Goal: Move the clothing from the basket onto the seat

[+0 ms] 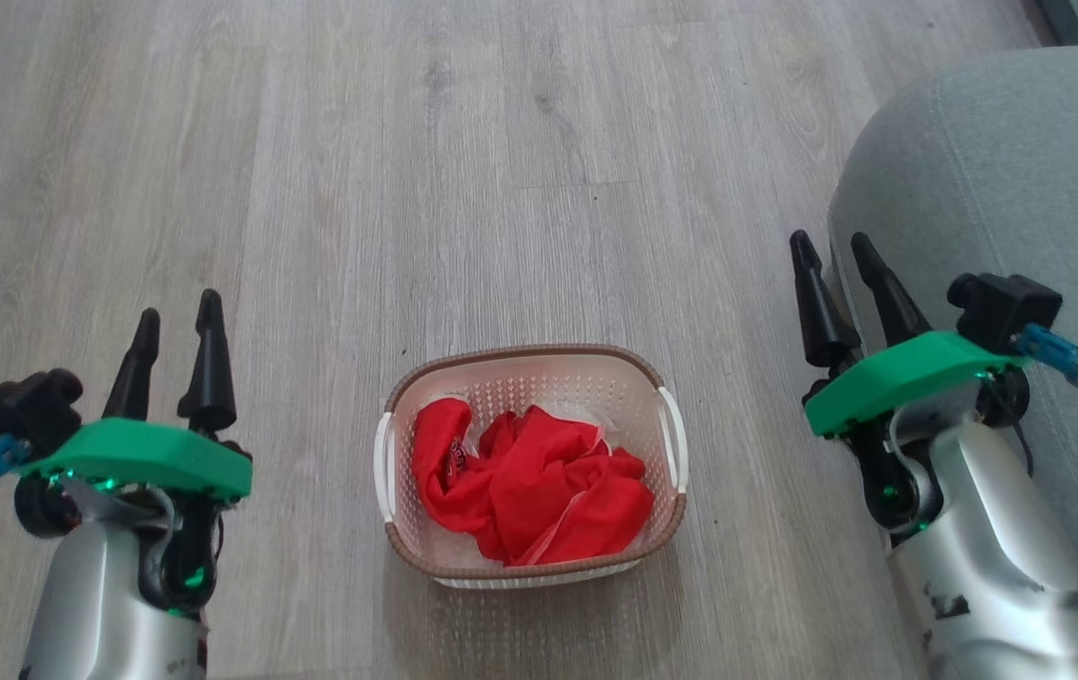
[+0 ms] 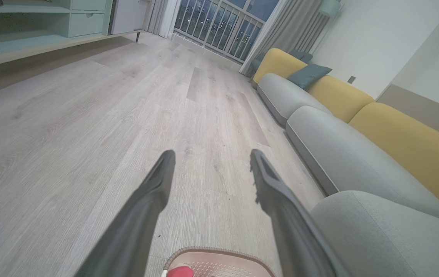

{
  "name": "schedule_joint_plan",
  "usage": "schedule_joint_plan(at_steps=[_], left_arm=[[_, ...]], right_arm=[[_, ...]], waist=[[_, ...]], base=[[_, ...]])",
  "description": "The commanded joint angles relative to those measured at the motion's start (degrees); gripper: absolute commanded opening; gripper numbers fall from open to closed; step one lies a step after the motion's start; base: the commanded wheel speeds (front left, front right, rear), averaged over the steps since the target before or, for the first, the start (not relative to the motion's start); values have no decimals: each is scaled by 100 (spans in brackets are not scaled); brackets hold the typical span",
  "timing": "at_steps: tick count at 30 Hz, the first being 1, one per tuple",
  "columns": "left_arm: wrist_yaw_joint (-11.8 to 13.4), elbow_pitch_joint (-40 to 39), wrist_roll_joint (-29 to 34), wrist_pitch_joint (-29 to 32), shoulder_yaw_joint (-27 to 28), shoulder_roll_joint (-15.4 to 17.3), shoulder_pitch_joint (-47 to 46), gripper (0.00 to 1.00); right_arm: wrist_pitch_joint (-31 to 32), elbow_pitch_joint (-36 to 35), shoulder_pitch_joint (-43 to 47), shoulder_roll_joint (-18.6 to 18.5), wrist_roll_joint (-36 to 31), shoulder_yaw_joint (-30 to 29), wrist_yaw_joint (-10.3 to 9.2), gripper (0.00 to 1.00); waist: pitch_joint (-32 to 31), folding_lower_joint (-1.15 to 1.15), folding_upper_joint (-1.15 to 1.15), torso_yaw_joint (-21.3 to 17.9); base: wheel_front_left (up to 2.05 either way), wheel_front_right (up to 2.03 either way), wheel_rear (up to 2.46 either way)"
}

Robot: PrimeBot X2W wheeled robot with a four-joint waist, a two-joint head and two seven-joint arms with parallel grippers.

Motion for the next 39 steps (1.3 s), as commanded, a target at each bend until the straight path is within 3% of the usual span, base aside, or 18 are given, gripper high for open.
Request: schedule_joint_plan(at_steps=[1,28,39], left_arm=[[-6,-141,215,-81,116,169,-363,100],[-9,319,2040,-533,130,236,-903,100],[-9,372,2140,-565,159,231,-942,100]], right_arm=[[-97,-104,-421,-42,-218,132,0,100],[-553,548,-1113,-128,-2249,10,0,100],[-585,593,-1142,-126,-2444,-204,0,100]], waist=[[8,0,0,-5],[158,0,0,-67],[213,0,0,-83]], base=[[0,0,0],[0,0,0],[0,0,0]])
